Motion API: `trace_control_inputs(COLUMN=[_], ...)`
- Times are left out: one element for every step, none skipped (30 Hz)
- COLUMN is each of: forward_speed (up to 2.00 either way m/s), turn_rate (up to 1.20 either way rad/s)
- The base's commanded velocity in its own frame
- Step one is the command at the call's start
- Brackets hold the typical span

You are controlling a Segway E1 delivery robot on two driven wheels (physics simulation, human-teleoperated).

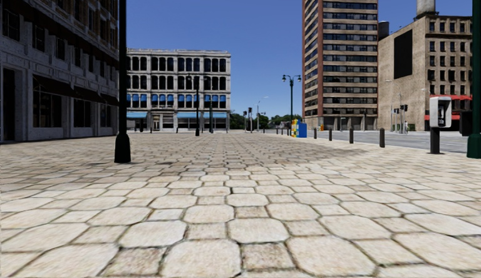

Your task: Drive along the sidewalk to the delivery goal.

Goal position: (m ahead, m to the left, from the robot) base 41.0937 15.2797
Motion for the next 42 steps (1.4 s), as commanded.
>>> trace_control_inputs(forward_speed=[2.00, 2.00, 2.00, 2.00, 2.00, 2.00, 2.00, 2.00, 2.00, 2.00, 2.00, 2.00, 2.00, 2.00, 2.00, 2.00, 2.00, 2.00, 2.00, 2.00, 2.00, 2.00, 2.00, 2.00, 2.00, 2.00, 2.00, 2.00, 2.00, 2.00, 2.00, 2.00, 2.00, 2.00, 2.00, 2.00, 2.00, 2.00, 2.00, 2.00, 2.00, 2.00], turn_rate=[0.00, 0.00, 0.00, 0.00, 0.00, 0.00, 0.00, 0.00, 0.00, 0.00, 0.00, 0.00, 0.00, 0.00, 0.00, 0.00, 0.00, 0.00, 0.00, 0.00, 0.00, 0.00, 0.00, 0.00, 0.00, 0.00, 0.00, 0.00, 0.00, 0.00, 0.00, 0.00, 0.00, 0.00, 0.00, 0.00, 0.00, 0.00, 0.00, 0.00, 0.00, 0.00])
